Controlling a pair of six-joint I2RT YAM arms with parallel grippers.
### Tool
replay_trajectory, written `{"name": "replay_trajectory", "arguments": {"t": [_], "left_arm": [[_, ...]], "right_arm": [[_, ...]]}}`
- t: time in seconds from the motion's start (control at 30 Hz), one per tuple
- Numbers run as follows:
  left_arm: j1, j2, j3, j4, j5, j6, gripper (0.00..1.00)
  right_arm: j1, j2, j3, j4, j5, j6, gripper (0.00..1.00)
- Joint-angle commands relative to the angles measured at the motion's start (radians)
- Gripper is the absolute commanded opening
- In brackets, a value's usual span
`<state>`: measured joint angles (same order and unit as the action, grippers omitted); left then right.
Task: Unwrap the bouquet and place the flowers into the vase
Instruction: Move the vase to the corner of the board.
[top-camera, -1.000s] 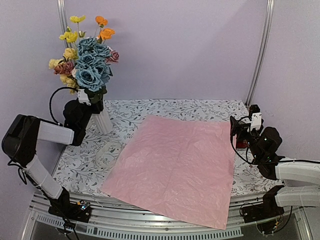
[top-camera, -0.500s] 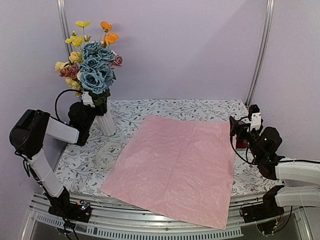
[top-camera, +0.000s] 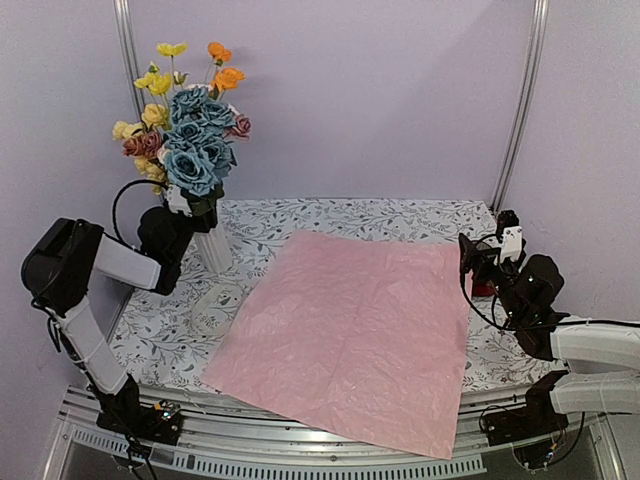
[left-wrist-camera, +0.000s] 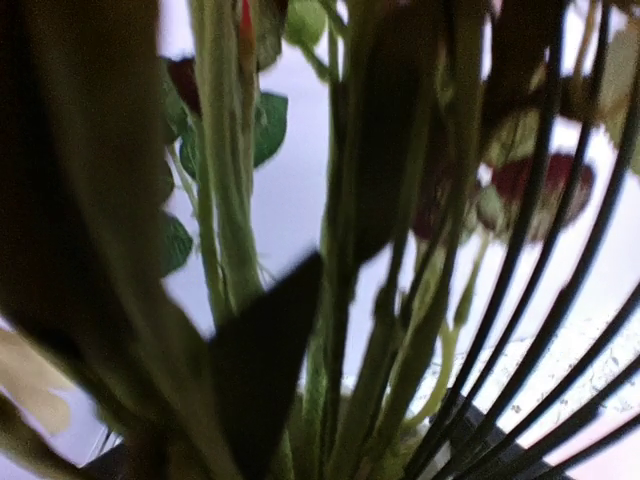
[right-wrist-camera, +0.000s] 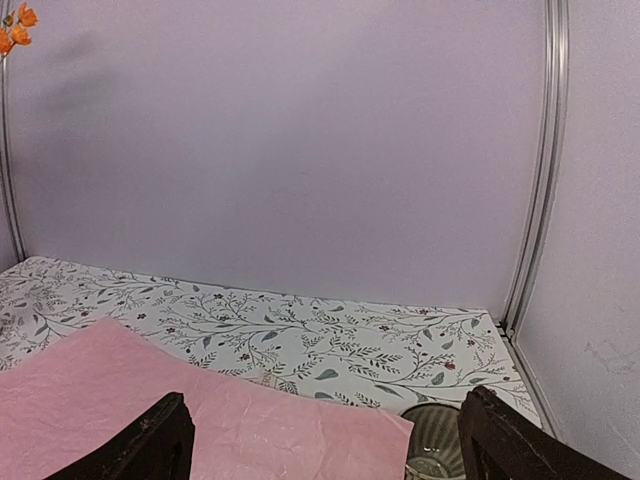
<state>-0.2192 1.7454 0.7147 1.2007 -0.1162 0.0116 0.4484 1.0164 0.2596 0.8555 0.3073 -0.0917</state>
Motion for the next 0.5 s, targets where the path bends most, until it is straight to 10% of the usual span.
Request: {"name": "replay_trajectory", "arguments": {"t": [0.0, 0.47], "left_arm": [[-0.011, -0.015, 0.062, 0.128, -0.002, 0.024, 0.8], [-0.014, -0.027, 0.066, 0.076, -0.005, 0.018, 0.9]], "right_arm": [[-0.007, -0.003, -0.014, 0.028, -0.005, -0.004, 0.94], [-0.007, -0.007, -0.016, 0.032, -0.005, -0.004, 0.94]]}}
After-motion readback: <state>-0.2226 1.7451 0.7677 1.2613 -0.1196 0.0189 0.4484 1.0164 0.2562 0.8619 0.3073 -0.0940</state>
